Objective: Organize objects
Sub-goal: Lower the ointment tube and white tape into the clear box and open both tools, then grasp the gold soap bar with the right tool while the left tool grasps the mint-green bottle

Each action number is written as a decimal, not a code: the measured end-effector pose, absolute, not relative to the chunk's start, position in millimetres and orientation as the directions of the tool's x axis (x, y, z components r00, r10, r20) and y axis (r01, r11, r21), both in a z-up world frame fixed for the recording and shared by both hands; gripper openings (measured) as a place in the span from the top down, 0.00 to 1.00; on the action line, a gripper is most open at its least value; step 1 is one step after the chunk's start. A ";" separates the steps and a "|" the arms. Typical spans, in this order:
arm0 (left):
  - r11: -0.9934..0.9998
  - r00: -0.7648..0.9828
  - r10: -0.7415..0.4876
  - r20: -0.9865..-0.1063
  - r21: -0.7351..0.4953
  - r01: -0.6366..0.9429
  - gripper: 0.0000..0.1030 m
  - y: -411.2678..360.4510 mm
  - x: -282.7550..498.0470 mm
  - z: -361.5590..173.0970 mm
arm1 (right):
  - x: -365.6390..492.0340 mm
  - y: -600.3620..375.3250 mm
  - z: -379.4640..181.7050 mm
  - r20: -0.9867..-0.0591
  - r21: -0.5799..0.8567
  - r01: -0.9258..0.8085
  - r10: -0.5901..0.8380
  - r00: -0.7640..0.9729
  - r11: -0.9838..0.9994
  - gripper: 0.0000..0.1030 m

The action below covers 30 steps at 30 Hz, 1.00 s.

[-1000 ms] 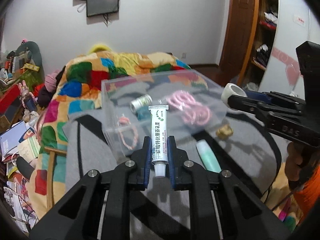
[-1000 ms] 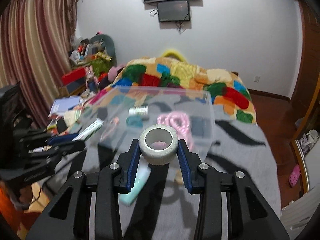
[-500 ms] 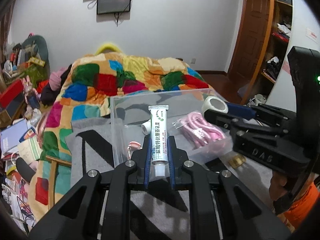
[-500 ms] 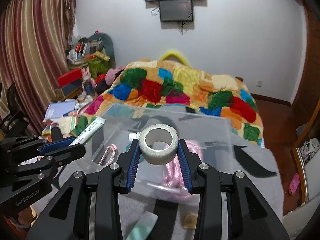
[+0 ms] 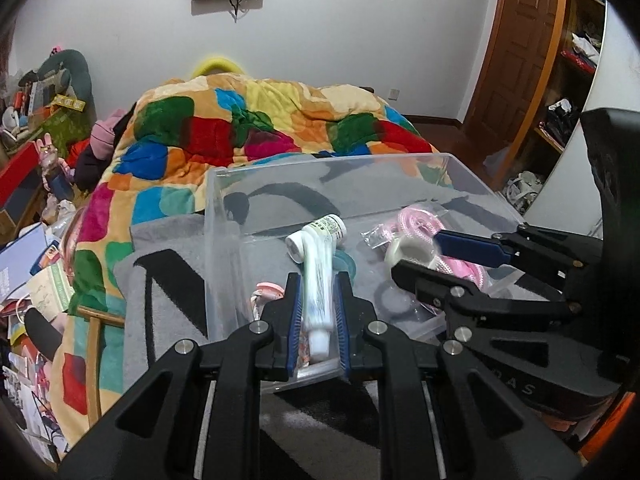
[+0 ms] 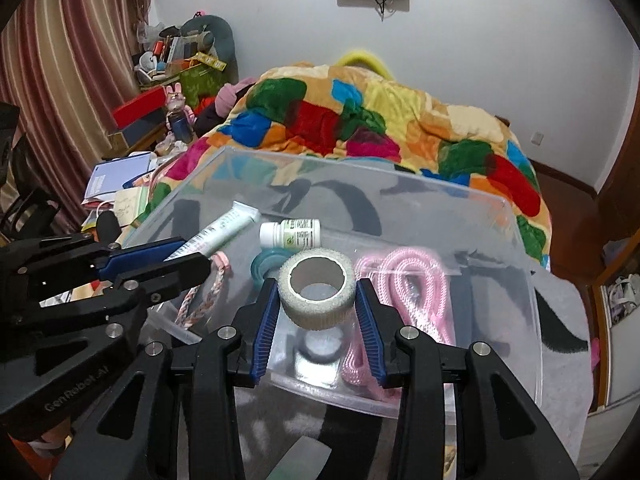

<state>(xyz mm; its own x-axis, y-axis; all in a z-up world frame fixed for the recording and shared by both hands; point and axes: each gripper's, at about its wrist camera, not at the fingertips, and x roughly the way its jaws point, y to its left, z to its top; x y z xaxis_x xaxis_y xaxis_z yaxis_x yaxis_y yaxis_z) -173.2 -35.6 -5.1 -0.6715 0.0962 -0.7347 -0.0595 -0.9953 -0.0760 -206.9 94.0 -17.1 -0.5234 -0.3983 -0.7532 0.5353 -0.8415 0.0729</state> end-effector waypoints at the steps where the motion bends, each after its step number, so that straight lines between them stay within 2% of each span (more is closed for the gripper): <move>1: -0.996 -0.673 0.092 -0.734 -0.067 -0.062 0.85 -34.5 -172.5 -3.7 | -206.8 94.6 -16.4 -0.752 0.075 0.534 -0.399 -0.524 -0.842 0.58; 3: -0.996 -0.675 0.091 -0.732 -0.067 -0.062 0.85 -34.1 -171.8 -1.3 | -205.0 99.5 -14.0 -0.747 0.083 0.533 -0.407 -0.526 -0.842 0.52; 8: -0.997 -0.696 0.078 -0.714 -0.052 -0.058 0.82 -32.6 -163.0 10.6 | -192.3 115.5 -1.9 -0.723 0.071 0.534 -0.412 -0.555 -0.843 0.51; 11: -0.997 -0.715 0.073 -0.695 -0.046 -0.057 0.58 -29.3 -153.9 18.9 | -181.7 126.8 6.4 -0.704 0.055 0.531 -0.410 -0.580 -0.846 0.46; 12: -0.998 -0.720 0.069 -0.690 -0.044 -0.053 0.45 -28.0 -152.2 20.6 | -178.3 131.5 9.0 -0.697 0.049 0.529 -0.409 -0.590 -0.847 0.44; 13: -0.998 -0.730 0.064 -0.680 -0.041 -0.050 0.40 -26.6 -148.9 23.0 | -174.5 136.3 11.3 -0.689 0.043 0.526 -0.407 -0.600 -0.849 0.43; 19: -0.998 -0.743 0.052 -0.667 -0.010 -0.060 0.33 -14.8 -131.7 26.1 | -157.3 170.5 7.7 -0.683 0.032 0.496 -0.381 -0.623 -0.868 0.35; 30: -0.987 -0.674 0.145 -0.724 -0.059 -0.149 0.33 11.5 -109.4 -9.3 | -153.0 189.4 -48.4 -0.779 -0.005 0.473 -0.293 -0.554 -0.881 0.36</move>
<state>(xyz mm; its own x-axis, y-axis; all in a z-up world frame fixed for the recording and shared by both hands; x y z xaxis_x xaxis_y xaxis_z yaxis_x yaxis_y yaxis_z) -109.4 11.5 -9.3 -0.6741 0.1450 -0.7242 -0.1487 -0.9871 -0.0593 -153.0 189.4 -48.4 -0.5541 -0.2934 -0.7791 0.4731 -0.8810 -0.0047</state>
